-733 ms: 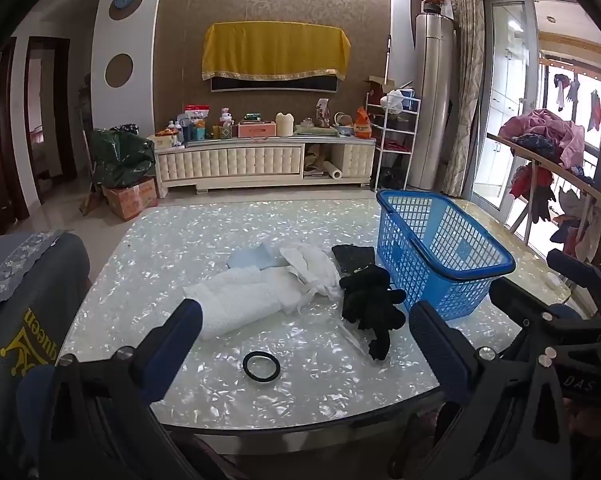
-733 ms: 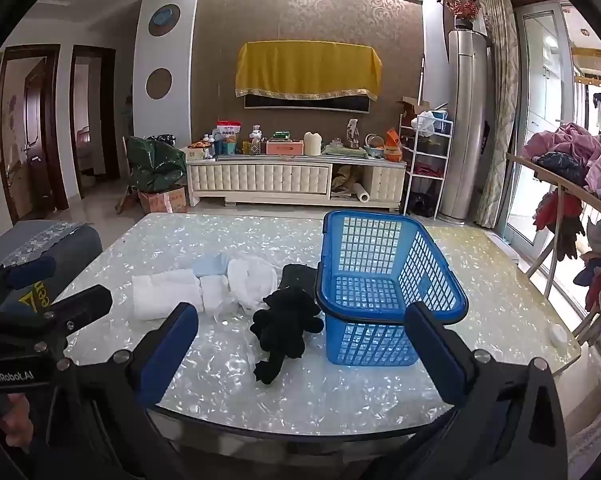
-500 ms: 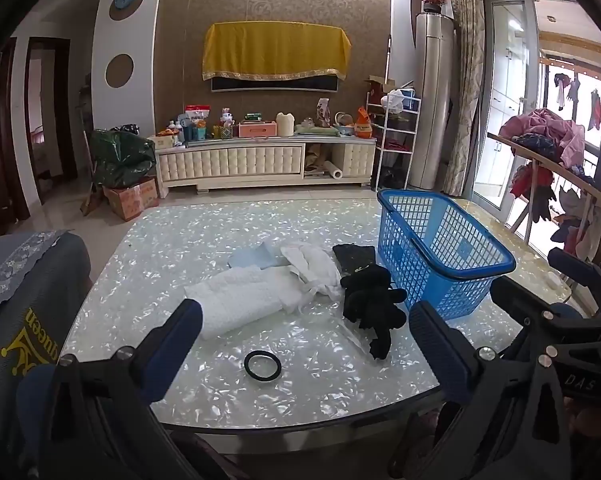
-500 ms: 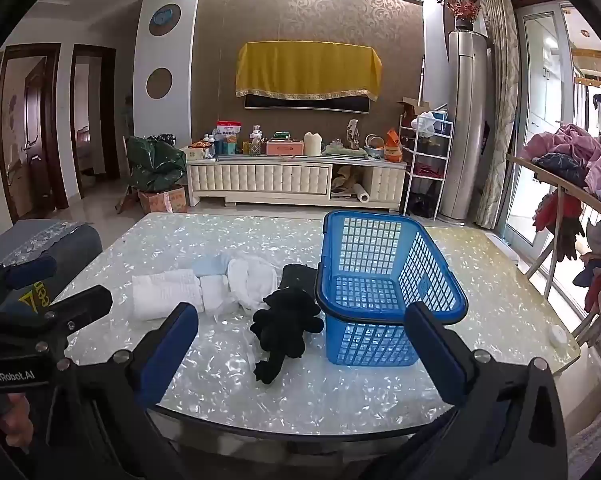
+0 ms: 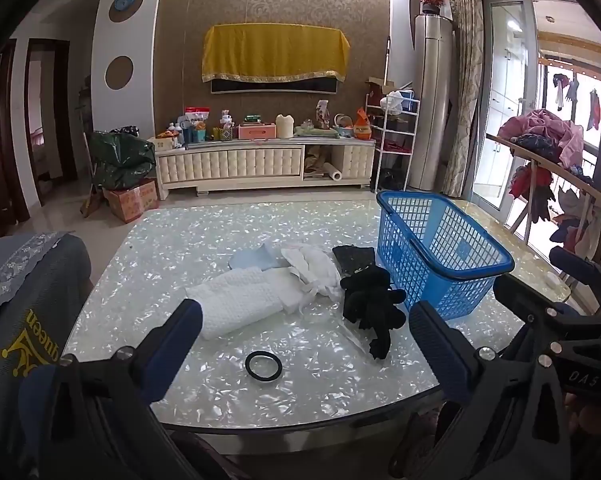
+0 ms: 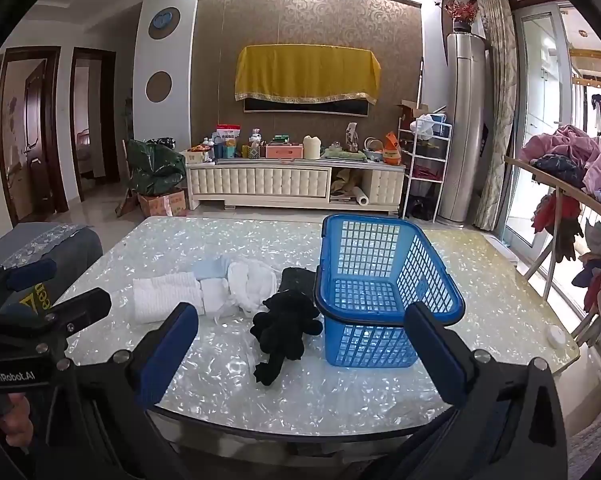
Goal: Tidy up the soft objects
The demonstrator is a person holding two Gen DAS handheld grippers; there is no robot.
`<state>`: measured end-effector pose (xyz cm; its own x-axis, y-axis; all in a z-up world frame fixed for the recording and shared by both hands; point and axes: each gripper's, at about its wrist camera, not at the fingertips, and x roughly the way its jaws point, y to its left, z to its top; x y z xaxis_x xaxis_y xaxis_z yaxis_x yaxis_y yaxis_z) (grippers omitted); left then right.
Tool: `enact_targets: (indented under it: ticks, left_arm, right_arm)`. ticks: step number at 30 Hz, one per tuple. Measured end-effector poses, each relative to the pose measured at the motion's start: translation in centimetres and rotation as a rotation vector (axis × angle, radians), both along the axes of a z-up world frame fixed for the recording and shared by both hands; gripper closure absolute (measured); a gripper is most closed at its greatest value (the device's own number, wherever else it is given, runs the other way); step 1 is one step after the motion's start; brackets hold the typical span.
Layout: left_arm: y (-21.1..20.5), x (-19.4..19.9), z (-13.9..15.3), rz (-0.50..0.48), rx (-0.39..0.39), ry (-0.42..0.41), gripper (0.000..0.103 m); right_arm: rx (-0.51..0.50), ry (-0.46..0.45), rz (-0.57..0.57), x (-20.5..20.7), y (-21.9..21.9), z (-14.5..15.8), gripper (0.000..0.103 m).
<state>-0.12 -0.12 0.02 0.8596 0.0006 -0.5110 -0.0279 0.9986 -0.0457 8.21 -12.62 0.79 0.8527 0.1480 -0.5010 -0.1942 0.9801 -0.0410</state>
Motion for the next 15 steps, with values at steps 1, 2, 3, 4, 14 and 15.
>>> enact_targets:
  ticks: [1, 2, 3, 4, 14, 15]
  left_arm:
    - [-0.02, 0.00, -0.03, -0.001, 0.000, -0.001, 0.000]
    - [0.01, -0.05, -0.05, -0.002, 0.000, -0.001, 0.000]
    - [0.02, -0.11, -0.04, -0.002, 0.000, -0.002, 0.000]
    - [0.02, -0.13, -0.03, -0.002, 0.001, -0.001, 0.000]
    - [0.03, -0.48, 0.17, -0.004, 0.005, -0.001, 0.000]
    - [0.05, -0.52, 0.22, -0.004, 0.004, -0.001, 0.000]
  right_arm:
    - [0.001, 0.000, 0.000, 0.03, -0.09, -0.07, 0.000]
    - [0.000, 0.002, 0.000, 0.08, -0.04, -0.07, 0.000]
    - [-0.001, 0.003, 0.001, 0.24, -0.02, -0.15, 0.000]
    - [-0.001, -0.001, 0.000, -0.11, 0.17, -0.03, 0.000]
    - [0.005, 0.000, 0.000, -0.31, 0.10, -0.12, 0.000]
    - [0.006, -0.001, -0.001, -0.34, 0.05, -0.07, 0.000]
